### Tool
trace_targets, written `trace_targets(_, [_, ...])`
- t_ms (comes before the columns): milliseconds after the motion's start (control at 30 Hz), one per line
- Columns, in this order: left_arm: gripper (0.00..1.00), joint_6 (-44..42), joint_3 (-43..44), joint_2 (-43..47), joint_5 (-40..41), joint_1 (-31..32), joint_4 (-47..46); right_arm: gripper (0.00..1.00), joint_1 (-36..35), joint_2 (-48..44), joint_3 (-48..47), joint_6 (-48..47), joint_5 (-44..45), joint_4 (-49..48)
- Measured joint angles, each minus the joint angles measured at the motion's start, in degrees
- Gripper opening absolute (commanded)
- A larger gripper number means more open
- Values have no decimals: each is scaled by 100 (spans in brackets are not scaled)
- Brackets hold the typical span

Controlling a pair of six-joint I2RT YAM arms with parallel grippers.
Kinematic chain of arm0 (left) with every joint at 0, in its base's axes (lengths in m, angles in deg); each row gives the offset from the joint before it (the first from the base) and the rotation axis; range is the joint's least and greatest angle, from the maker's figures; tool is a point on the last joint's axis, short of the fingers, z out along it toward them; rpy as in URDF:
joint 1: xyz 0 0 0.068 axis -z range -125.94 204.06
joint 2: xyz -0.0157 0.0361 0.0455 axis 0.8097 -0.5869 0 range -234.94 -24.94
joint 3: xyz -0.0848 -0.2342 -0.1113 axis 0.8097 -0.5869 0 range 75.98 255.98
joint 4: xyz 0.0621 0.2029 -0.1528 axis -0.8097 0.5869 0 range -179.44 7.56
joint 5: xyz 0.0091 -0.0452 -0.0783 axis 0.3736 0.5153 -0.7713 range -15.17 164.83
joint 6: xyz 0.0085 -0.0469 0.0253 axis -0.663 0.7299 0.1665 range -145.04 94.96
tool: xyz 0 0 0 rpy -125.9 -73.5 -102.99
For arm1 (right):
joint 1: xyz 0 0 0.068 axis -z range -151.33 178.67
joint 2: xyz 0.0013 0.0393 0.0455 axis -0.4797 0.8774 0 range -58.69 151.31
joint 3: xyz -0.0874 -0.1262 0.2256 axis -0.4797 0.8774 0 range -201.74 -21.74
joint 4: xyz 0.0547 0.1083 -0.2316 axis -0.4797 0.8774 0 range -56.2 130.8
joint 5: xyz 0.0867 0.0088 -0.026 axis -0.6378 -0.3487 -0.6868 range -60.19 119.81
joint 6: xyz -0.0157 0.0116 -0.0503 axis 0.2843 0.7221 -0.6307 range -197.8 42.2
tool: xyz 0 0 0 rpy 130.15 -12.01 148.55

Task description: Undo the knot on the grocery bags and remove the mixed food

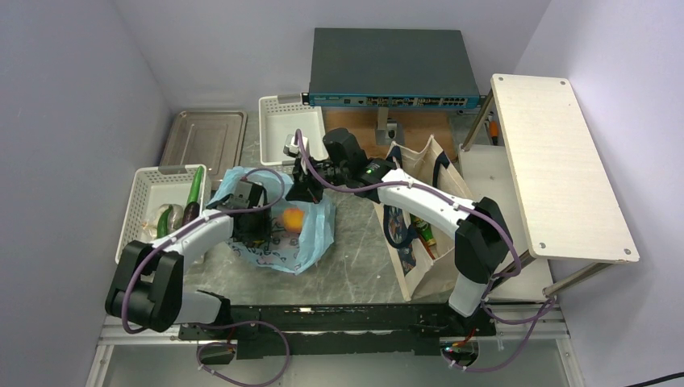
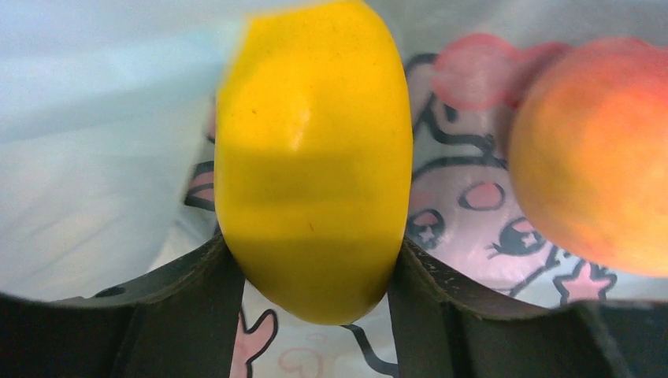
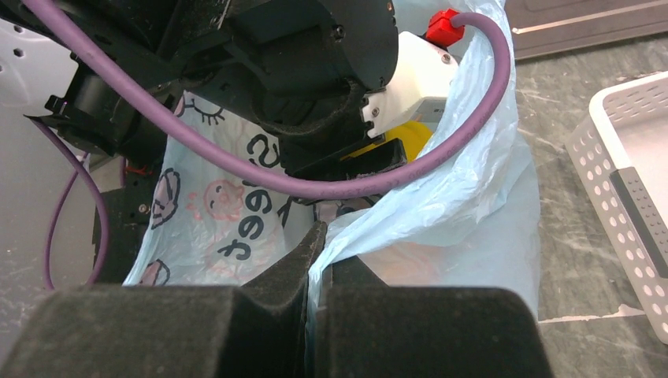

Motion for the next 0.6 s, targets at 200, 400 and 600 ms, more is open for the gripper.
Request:
trace_targets(200, [31,-249,125,540,-157,787,68,0,17,0,0,-26,24,85])
trace_targets(400, [16,-669,474,1429,-579,1071,374,0,107,0,0,-48,31,118])
trace_targets(600, [18,-1451,752,2083,-1276,1137,1021,0,363,4,-2,-59,-13,221])
